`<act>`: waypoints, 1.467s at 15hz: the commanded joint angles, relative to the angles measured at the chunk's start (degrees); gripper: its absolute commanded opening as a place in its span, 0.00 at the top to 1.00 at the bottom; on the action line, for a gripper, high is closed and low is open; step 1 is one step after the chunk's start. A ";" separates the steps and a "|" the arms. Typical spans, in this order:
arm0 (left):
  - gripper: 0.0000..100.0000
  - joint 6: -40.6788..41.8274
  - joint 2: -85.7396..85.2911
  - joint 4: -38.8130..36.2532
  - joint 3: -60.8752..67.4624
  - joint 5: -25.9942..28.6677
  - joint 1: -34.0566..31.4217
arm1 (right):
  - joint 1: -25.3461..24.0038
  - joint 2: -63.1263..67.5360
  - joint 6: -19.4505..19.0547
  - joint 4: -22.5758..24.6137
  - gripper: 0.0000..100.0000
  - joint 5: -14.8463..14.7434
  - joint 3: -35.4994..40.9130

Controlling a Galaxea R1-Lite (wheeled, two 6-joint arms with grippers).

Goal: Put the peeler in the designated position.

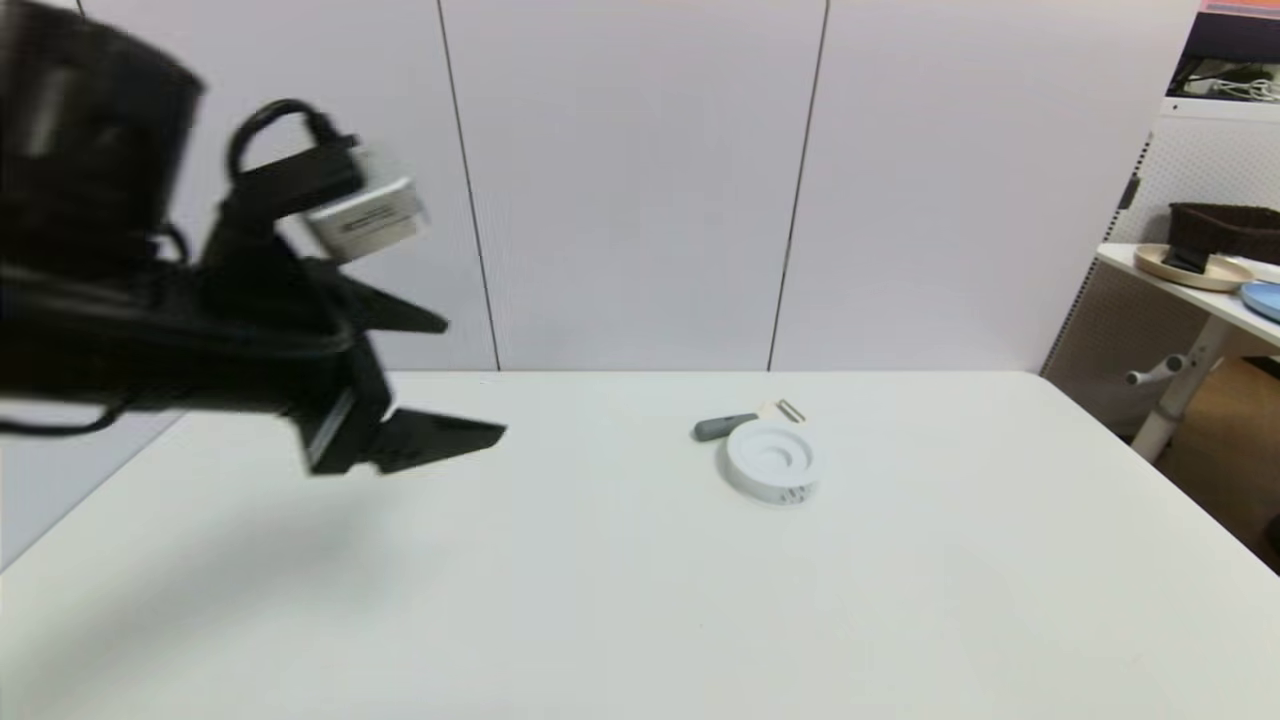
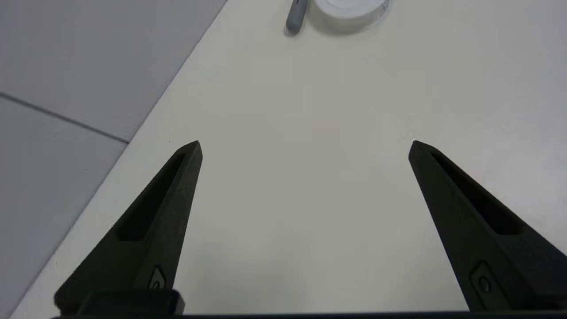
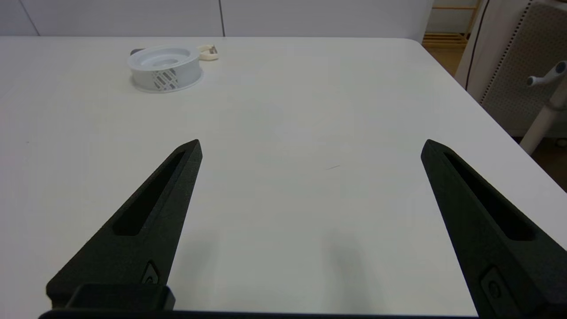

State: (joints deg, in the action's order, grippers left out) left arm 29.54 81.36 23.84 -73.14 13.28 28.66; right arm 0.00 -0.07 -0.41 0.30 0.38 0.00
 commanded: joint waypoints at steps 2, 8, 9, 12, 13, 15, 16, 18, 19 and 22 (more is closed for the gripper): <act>0.00 -6.33 -39.61 -12.33 35.70 -2.11 -11.61 | 0.00 -0.01 -0.02 0.05 0.00 -0.03 0.00; 0.00 -16.09 -62.11 -30.26 60.05 -2.20 -19.96 | 0.00 -0.01 -0.02 0.05 0.00 -0.03 0.00; 0.00 -16.18 -64.57 -30.96 61.72 -2.20 -22.51 | 0.00 -0.01 -0.02 0.05 0.00 -0.03 0.00; 0.00 -16.35 -65.28 -34.30 65.94 -2.29 -24.09 | 0.00 -0.01 -0.02 0.05 0.00 0.06 0.00; 0.00 -16.44 -65.54 -34.22 65.94 -2.29 -25.58 | 0.00 -0.01 -0.02 0.05 0.00 -0.03 0.00; 0.00 -18.02 -69.32 -34.04 68.84 -2.20 -27.96 | 0.00 -0.01 -0.02 0.05 0.00 -0.03 0.00; 0.00 -18.11 -72.40 -34.13 71.47 -2.47 -28.31 | 0.00 -0.01 -0.02 0.05 0.00 -0.03 0.00; 0.00 -19.52 -78.81 -31.32 72.97 -3.52 -28.31 | 0.00 -0.01 -0.02 0.05 0.00 0.06 0.00; 0.00 -19.78 -81.18 -29.29 72.88 -7.04 -28.31 | 0.00 -0.01 -0.02 0.05 0.00 -0.03 0.00; 0.00 -20.40 -81.36 -23.76 73.14 -10.38 -28.31 | 0.00 -0.01 -0.02 0.05 0.00 -0.03 0.00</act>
State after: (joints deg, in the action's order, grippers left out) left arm 9.12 1.87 -0.35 -0.27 2.91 0.40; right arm 0.00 -0.07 -0.41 0.33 0.33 0.00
